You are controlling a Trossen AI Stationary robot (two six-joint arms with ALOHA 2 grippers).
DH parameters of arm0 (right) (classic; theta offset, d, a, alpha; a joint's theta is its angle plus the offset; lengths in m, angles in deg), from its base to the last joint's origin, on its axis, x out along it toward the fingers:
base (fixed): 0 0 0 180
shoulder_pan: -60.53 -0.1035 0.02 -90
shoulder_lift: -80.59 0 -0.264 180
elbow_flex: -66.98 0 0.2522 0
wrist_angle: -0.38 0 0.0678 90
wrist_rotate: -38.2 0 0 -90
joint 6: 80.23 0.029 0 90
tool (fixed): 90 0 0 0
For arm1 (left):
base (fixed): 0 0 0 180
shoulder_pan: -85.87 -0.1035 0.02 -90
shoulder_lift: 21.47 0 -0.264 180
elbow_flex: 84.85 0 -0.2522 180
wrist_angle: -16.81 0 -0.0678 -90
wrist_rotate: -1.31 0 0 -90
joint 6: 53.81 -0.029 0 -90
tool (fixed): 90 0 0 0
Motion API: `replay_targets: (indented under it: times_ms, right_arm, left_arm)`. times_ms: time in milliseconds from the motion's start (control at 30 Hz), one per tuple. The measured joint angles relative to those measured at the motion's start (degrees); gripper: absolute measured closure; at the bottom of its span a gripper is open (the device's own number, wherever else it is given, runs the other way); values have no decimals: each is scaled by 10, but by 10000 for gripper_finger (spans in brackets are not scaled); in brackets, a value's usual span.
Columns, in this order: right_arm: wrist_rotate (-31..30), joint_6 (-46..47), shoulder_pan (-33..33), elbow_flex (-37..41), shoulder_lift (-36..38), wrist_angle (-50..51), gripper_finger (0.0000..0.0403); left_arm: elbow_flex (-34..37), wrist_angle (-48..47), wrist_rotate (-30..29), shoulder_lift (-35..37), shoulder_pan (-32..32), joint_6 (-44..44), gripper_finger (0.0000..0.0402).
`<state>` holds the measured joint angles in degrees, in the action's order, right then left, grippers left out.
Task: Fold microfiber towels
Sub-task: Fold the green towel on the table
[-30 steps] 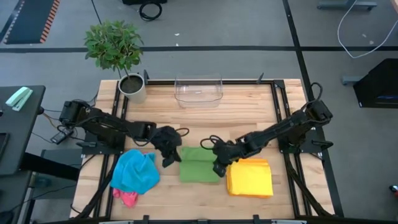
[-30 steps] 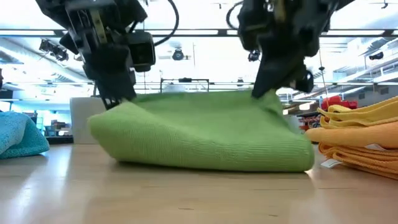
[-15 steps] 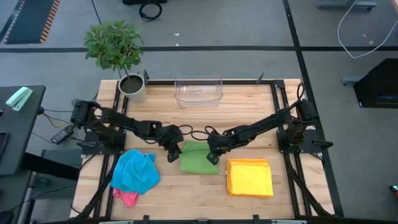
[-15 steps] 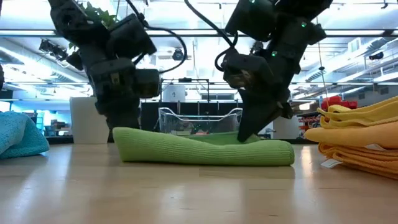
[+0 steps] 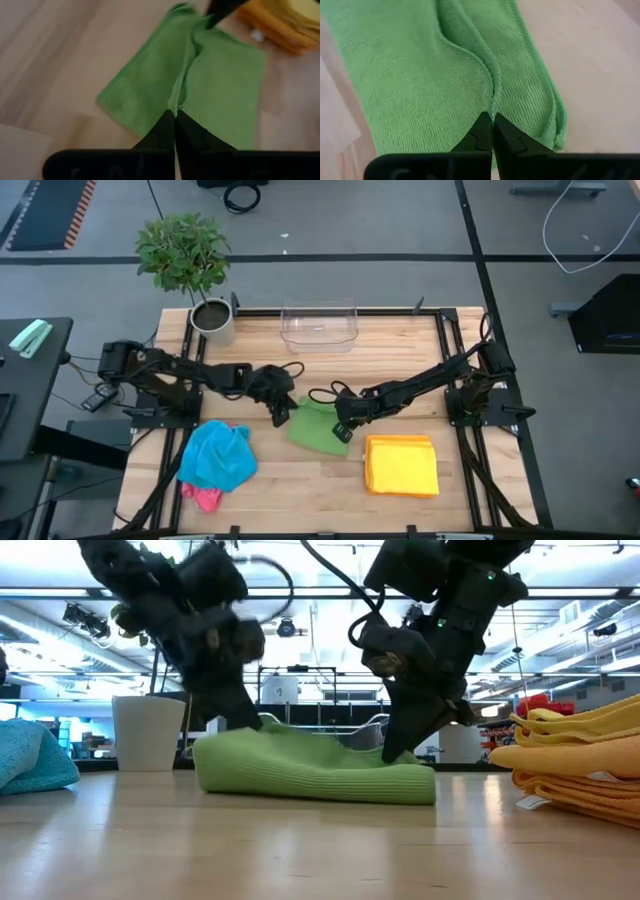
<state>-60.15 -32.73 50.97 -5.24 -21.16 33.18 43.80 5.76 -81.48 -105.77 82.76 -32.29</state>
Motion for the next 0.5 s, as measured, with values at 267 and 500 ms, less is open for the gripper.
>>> replay_targets:
  times_ms: [267, 500]
  right_arm:
    - [-23, 4, 0, 0, 0, 8, 398]
    - [-28, 13, -1, 0, 0, 7, 398]
  left_arm:
    - [1, 66, -1, -81, -20, -16, 393]
    - [0, 109, -47, -116, -22, -34, 392]
